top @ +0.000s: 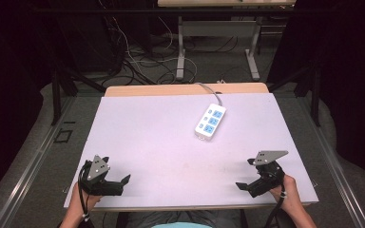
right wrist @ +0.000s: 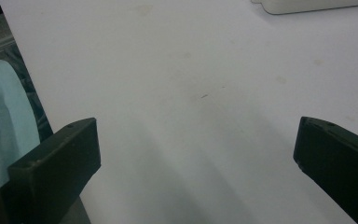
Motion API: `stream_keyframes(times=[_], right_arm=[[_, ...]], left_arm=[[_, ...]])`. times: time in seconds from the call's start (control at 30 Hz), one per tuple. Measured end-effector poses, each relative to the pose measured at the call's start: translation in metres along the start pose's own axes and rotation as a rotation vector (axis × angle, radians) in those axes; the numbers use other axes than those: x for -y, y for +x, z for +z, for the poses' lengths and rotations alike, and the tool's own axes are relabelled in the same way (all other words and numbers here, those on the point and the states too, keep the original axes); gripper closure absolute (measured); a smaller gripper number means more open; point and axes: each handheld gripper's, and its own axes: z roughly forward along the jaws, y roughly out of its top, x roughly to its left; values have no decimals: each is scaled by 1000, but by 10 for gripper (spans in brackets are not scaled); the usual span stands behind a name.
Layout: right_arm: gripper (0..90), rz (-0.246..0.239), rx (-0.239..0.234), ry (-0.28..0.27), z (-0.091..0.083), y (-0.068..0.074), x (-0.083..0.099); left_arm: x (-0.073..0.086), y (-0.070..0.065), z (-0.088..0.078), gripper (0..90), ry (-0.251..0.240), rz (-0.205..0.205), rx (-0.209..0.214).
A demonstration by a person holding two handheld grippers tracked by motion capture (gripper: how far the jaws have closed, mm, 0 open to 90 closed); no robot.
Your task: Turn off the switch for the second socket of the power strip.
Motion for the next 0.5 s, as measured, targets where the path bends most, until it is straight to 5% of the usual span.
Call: stream_keyframes(times=[0.5], right_arm=[[2, 8, 1, 2, 1, -2, 0]], left_arm=[[0, -2, 3, 1, 4, 29, 1]])
